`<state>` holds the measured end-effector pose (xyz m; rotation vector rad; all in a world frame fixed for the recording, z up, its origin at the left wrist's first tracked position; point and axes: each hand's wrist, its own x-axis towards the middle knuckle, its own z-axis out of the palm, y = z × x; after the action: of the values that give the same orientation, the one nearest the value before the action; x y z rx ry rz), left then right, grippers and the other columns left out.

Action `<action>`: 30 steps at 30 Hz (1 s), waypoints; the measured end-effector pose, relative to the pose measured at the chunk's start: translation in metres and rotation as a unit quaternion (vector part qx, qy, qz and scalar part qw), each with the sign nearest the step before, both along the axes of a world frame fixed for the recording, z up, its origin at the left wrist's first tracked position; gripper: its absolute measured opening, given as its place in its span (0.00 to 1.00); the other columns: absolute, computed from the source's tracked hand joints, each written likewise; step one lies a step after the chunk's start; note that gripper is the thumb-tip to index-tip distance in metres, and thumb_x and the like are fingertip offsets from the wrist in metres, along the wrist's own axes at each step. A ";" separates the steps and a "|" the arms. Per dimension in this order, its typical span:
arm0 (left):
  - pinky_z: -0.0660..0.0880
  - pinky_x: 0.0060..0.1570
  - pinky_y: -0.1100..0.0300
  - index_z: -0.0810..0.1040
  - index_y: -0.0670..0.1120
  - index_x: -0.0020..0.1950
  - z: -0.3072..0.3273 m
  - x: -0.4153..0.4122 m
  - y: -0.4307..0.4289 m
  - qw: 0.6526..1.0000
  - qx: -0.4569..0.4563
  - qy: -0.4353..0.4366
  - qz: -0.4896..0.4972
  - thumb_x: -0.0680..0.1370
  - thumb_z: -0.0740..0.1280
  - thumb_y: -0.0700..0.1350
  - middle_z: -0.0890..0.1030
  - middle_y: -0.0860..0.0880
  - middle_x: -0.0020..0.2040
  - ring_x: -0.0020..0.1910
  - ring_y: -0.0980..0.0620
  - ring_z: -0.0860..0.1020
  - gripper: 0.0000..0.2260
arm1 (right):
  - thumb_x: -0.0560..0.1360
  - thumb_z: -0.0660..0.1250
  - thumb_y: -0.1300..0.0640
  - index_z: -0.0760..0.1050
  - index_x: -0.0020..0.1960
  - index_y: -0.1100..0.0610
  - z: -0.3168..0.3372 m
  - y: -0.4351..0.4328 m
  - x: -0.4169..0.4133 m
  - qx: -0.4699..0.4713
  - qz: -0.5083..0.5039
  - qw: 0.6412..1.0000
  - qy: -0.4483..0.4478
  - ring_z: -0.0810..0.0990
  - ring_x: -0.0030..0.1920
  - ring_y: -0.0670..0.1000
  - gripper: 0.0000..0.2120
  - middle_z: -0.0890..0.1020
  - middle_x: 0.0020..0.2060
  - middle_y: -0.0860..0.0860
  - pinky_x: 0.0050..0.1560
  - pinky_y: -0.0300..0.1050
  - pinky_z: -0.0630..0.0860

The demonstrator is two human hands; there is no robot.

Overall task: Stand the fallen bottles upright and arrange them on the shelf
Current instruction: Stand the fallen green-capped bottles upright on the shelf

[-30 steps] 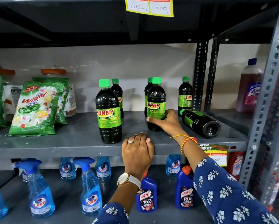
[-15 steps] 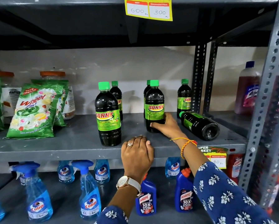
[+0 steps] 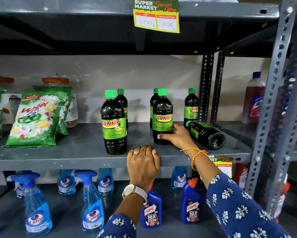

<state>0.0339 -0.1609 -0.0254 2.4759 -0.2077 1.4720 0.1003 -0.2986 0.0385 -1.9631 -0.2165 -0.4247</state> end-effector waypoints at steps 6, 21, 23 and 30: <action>0.70 0.41 0.53 0.79 0.43 0.40 0.000 -0.006 -0.002 0.999 0.012 0.037 0.029 0.76 0.58 0.44 0.83 0.44 0.38 0.38 0.44 0.78 0.12 | 0.58 0.79 0.52 0.80 0.55 0.55 0.002 -0.009 -0.028 -0.019 0.022 1.000 0.005 0.81 0.53 0.51 0.26 0.84 0.51 0.53 0.60 0.51 0.75; 0.71 0.45 0.52 0.80 0.43 0.43 0.001 -0.011 -0.004 0.996 0.024 0.074 0.051 0.77 0.55 0.46 0.83 0.44 0.41 0.41 0.44 0.79 0.15 | 0.59 0.79 0.51 0.79 0.56 0.55 -0.003 -0.014 -0.054 -0.014 0.034 0.999 -0.019 0.81 0.53 0.51 0.27 0.84 0.53 0.53 0.60 0.51 0.75; 0.71 0.45 0.52 0.80 0.43 0.43 0.000 -0.011 -0.004 0.996 0.022 0.072 0.049 0.77 0.54 0.46 0.83 0.44 0.41 0.41 0.44 0.79 0.16 | 0.59 0.79 0.51 0.79 0.57 0.55 -0.003 -0.014 -0.055 -0.012 0.037 0.999 -0.019 0.81 0.54 0.52 0.27 0.84 0.53 0.53 0.61 0.51 0.75; 0.72 0.45 0.51 0.80 0.42 0.44 0.002 -0.013 -0.006 0.995 0.019 0.083 0.051 0.77 0.51 0.46 0.83 0.43 0.41 0.40 0.43 0.79 0.18 | 0.60 0.79 0.51 0.79 0.54 0.53 -0.003 -0.015 -0.058 -0.014 0.048 0.998 -0.026 0.82 0.52 0.49 0.24 0.85 0.51 0.53 0.59 0.49 0.76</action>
<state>0.0211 -0.1671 -0.0232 2.6605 -0.0786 1.3008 0.0422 -0.3139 0.0355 -1.9605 -0.3509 -0.4115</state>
